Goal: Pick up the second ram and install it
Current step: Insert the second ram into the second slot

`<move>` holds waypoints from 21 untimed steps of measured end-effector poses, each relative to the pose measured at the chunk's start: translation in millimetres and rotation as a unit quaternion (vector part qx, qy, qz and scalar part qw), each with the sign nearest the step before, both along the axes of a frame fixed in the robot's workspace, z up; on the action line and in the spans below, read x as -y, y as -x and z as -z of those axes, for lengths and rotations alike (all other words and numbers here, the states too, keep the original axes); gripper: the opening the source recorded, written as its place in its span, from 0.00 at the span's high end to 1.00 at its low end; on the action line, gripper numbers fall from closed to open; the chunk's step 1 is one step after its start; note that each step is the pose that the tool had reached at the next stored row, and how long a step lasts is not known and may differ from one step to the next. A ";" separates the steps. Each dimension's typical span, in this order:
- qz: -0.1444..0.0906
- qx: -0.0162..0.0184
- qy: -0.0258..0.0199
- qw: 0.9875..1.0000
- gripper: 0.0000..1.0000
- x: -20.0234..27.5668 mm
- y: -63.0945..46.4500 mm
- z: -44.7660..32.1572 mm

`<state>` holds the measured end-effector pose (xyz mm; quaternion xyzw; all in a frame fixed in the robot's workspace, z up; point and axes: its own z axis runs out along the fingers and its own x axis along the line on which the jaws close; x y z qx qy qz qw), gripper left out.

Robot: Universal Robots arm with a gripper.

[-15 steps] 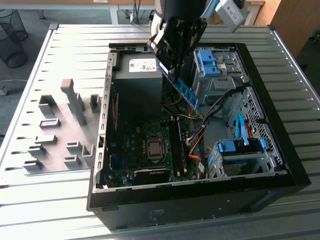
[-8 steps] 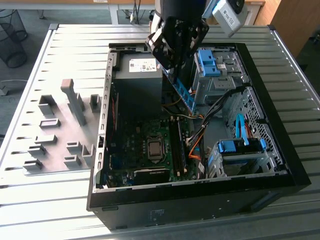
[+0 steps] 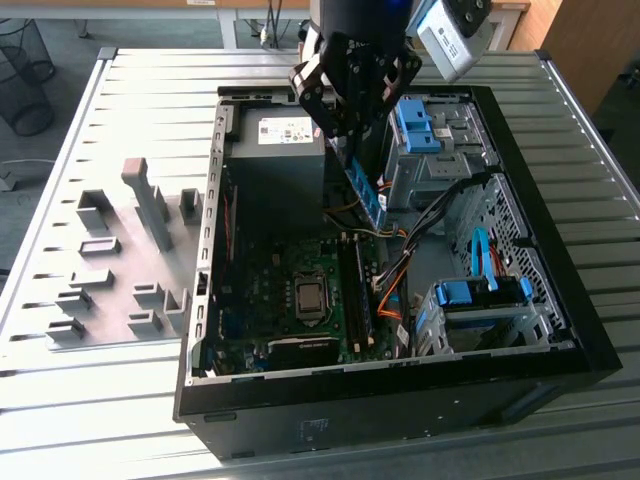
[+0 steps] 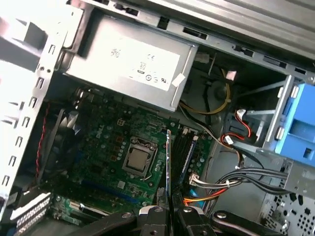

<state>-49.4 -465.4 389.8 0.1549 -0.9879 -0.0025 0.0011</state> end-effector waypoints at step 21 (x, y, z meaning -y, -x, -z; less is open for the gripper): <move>0.131 0.000 0.001 0.991 0.86 0.0 0.0 1.6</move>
